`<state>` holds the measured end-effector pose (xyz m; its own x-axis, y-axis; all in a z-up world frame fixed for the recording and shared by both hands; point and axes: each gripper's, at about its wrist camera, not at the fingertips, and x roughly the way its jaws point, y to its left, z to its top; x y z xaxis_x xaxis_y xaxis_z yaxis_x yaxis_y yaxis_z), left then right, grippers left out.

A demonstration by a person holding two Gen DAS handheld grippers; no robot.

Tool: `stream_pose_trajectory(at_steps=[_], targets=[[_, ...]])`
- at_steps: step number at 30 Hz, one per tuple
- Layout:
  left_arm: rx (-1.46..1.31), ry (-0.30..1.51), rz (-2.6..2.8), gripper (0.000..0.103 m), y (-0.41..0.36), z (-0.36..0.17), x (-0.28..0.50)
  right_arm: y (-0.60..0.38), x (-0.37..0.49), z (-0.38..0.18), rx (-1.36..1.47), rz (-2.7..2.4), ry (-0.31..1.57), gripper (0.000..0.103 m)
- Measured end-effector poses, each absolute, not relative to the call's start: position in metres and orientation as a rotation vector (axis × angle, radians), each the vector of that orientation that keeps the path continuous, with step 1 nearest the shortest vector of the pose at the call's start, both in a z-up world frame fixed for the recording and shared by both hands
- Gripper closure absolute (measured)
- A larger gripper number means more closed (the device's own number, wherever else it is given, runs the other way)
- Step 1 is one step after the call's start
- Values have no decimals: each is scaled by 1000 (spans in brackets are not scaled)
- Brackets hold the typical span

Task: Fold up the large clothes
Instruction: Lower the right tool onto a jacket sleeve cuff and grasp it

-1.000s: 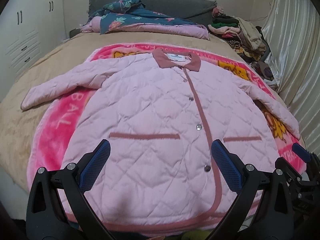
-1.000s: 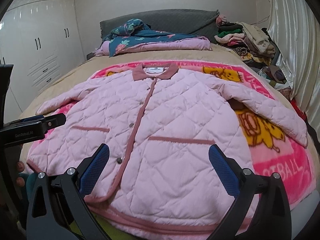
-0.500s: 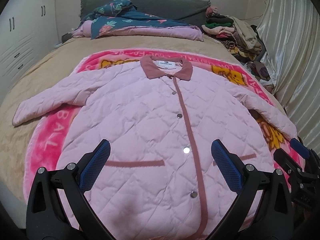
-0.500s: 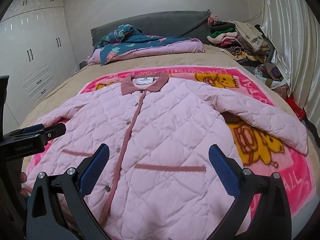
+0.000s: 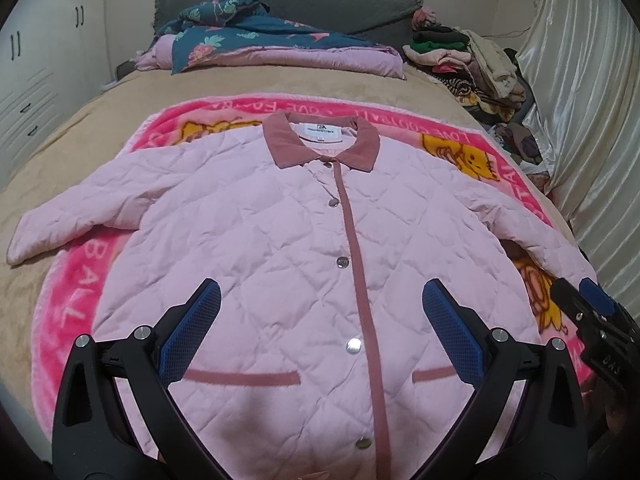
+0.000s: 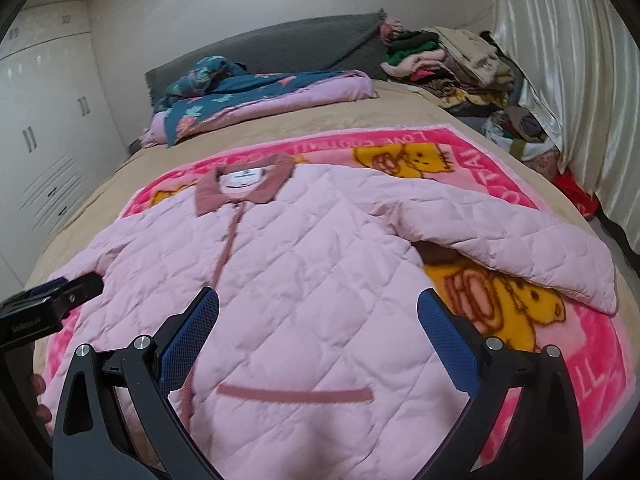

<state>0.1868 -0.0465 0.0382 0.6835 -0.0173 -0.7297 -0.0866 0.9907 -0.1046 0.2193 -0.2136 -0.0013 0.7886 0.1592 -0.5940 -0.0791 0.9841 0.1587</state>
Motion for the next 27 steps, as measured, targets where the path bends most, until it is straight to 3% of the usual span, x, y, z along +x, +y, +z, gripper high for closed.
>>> stream_pose_trajectory(at_steps=[18,27], targets=[[-140,860,22,8,-59,21,261,-316,281,-41,346,-113,711,4],[-105,908,37,8,-61,6,292,-399,290,-84,627,-273,748,4]])
